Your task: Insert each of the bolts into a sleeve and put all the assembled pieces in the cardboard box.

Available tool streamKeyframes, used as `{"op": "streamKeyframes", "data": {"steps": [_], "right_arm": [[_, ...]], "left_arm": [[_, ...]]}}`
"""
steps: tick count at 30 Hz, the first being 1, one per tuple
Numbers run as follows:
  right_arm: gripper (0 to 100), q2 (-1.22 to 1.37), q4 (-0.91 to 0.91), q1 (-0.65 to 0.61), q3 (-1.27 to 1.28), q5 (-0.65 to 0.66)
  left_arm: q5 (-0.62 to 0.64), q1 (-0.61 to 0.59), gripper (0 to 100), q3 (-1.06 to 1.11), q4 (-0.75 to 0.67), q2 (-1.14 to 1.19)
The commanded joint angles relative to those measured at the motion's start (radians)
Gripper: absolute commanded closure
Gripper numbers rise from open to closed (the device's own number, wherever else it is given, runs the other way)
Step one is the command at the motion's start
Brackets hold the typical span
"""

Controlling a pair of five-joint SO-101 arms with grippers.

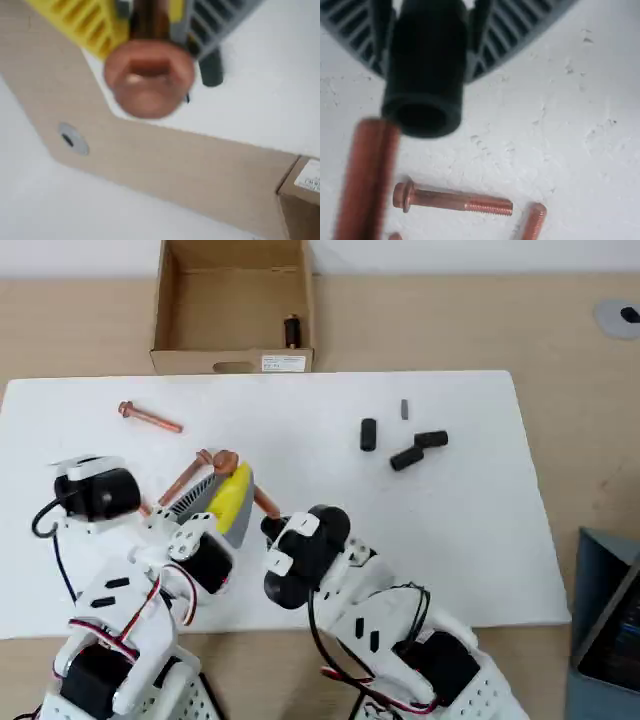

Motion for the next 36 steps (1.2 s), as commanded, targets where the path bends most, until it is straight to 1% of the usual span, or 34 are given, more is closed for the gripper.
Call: {"op": "streamKeyframes", "data": {"steps": [1, 3, 8, 24, 26, 31, 36], "right_arm": [[98.9, -0.151, -0.031, -0.013, -0.027, -0.005], [98.9, -0.151, -0.031, -0.008, -0.028, -0.005], [98.9, -0.151, -0.029, 0.048, -0.028, -0.005], [98.9, -0.151, -0.031, 0.048, -0.062, -0.005], [98.9, -0.151, -0.031, 0.048, -0.062, -0.005], [98.9, -0.151, -0.031, 0.048, -0.062, -0.005], [98.9, -0.151, -0.031, 0.050, -0.062, -0.005]], "left_arm": [[-0.003, 0.000, 100, -0.008, -0.021, -0.005], [-0.005, 0.000, 100, -0.014, -0.021, -0.005], [-0.006, -0.002, 100, -0.015, -0.021, -0.005], [-0.005, 0.009, 100, 0.052, -0.021, -0.002], [-0.005, 0.034, 100, 0.068, -0.018, -0.002], [-0.005, 0.149, 100, 0.072, 0.100, -0.002], [-0.011, 0.178, 100, 0.075, 0.164, -0.002]]}}
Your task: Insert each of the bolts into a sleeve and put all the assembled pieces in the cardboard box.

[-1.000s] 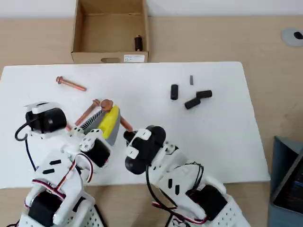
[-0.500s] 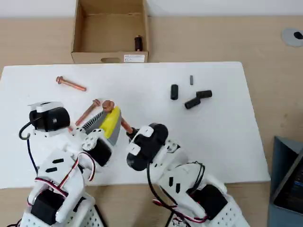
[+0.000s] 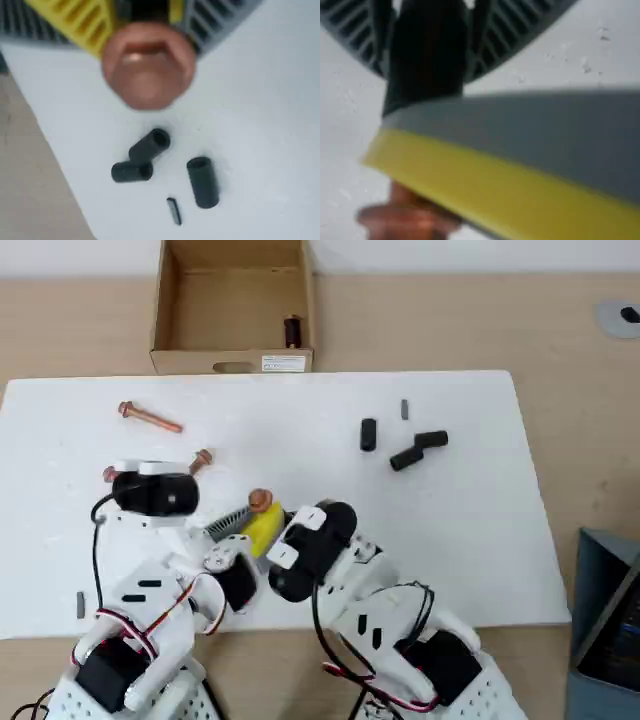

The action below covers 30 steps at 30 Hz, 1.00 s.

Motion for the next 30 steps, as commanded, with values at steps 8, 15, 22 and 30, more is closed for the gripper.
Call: {"op": "streamKeyframes", "data": {"steps": [8, 15, 22, 30], "right_arm": [[98.9, -0.153, -0.031, 0.012, -0.058, -0.005], [98.9, -0.153, -0.031, 0.013, -0.058, -0.005], [98.9, -0.153, -0.031, 0.013, -0.058, -0.005], [98.9, -0.153, -0.031, 0.013, -0.058, -0.005]], "left_arm": [[-0.118, 0.061, 100, -0.008, 0.094, -0.004], [-0.117, 0.018, 88, -0.055, 0.094, -0.002], [-0.207, -0.064, 83, -0.107, 0.100, -0.001], [-0.256, -0.146, 84, -0.259, 0.100, -0.001]]}}
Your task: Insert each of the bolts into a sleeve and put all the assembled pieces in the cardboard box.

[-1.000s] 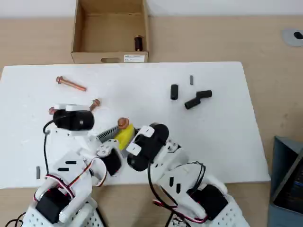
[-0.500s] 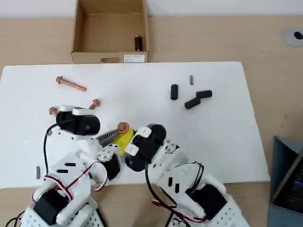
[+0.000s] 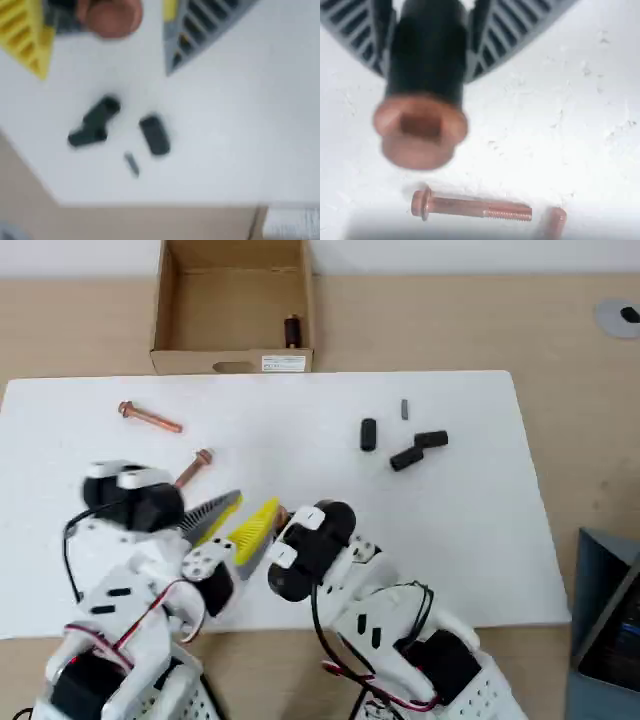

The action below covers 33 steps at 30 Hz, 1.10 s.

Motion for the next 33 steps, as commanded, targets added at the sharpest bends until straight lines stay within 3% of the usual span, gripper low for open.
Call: {"op": "streamKeyframes", "data": {"steps": [1, 3, 6, 9, 15, 23, 33], "right_arm": [[98.9, -0.153, -0.031, 0.015, -0.056, -0.005], [98.9, -0.153, -0.031, 0.015, -0.056, -0.005], [98.9, -0.150, -0.031, 0.016, -0.061, -0.011], [98.9, -0.145, -0.029, 0.028, -0.088, -0.025], [98.9, -0.058, -0.023, 0.186, -0.194, -0.147], [98.9, 0.515, -0.029, 0.257, -0.624, -0.275], [98.9, 1.132, -0.031, 0.257, -1.147, -0.273]], "left_arm": [[-0.029, -0.043, 84, -0.104, 0.002, 0.002], [-0.051, -0.080, 86, -0.126, 0.000, 0.002], [-0.098, -0.158, 99, -0.123, -0.002, 0.001], [-0.135, -0.256, 99, -0.060, 0.002, -0.001], [-0.144, -0.422, 100, 0.138, 0.002, -0.002], [-0.146, -0.537, 100, 0.387, -0.005, -0.002], [-0.146, -0.583, 100, 0.511, -0.005, -0.002]]}}
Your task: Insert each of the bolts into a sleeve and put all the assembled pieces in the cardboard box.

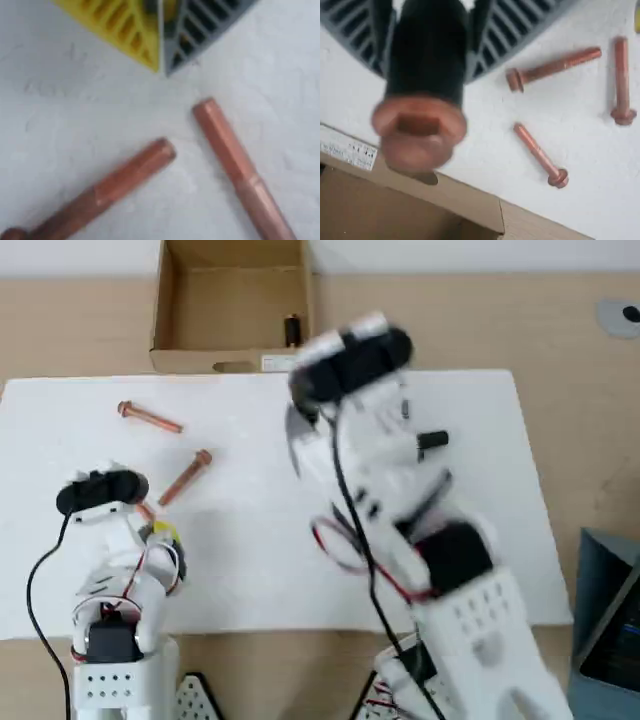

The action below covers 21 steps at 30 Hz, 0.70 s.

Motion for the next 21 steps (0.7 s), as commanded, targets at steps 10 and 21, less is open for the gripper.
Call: {"op": "streamKeyframes", "data": {"steps": [10, 21], "right_arm": [[98.9, 0.674, -0.035, 0.090, -0.653, 0.068], [98.9, 1.264, -0.167, 0.136, -1.164, 0.367]], "left_arm": [[0.000, -0.012, 100, -0.003, -0.002, -0.004], [0.002, -0.014, 100, -0.005, 0.000, -0.004]]}}
